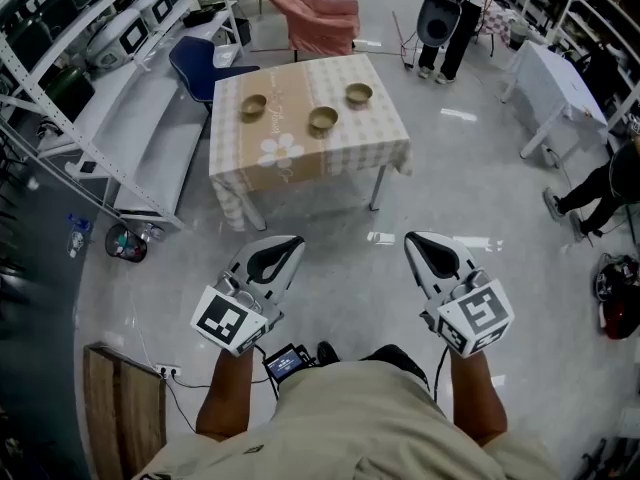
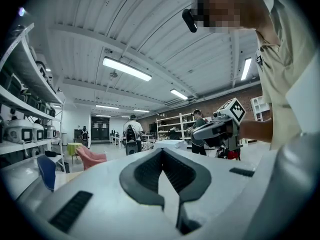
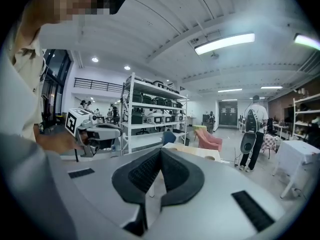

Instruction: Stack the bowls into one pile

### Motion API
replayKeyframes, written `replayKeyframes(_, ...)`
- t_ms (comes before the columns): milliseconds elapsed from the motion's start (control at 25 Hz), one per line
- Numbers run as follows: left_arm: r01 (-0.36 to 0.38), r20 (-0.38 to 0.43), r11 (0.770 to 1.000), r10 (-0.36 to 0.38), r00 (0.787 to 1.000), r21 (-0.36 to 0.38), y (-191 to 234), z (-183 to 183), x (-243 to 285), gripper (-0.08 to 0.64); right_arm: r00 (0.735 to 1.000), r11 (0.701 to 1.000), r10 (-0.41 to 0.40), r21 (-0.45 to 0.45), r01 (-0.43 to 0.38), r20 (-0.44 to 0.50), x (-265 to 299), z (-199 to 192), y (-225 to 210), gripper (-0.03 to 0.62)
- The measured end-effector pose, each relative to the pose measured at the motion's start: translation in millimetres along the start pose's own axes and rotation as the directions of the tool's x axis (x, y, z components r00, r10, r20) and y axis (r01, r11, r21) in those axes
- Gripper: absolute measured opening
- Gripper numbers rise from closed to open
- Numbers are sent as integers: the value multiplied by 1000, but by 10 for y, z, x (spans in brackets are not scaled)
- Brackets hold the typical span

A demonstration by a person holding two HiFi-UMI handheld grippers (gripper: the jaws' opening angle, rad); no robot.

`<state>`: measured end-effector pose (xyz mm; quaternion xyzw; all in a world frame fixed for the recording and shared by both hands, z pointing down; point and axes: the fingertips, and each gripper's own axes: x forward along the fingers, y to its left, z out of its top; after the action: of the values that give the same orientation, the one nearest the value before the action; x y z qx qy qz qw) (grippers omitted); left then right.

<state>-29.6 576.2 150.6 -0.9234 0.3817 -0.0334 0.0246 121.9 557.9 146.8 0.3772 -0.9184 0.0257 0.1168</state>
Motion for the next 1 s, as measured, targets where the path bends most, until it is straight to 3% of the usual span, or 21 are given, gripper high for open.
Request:
replayKeyframes(160,4,9,1000,-4,1000,-24,196,-57,22,6,1000,1000,4,-11,-4,-25,207,11,3,3)
replayKeyframes(440,3,-34,999,-4,999,-42,578,-273,336,6,999,1000,-4,18,5,-37,654,-85,-377,3)
replayKeyframes(1000,-60,-92,998,57,994,-29,1366,-322,1663,6,997,996,72,51,-71,-20,1628,-61,-1766,3)
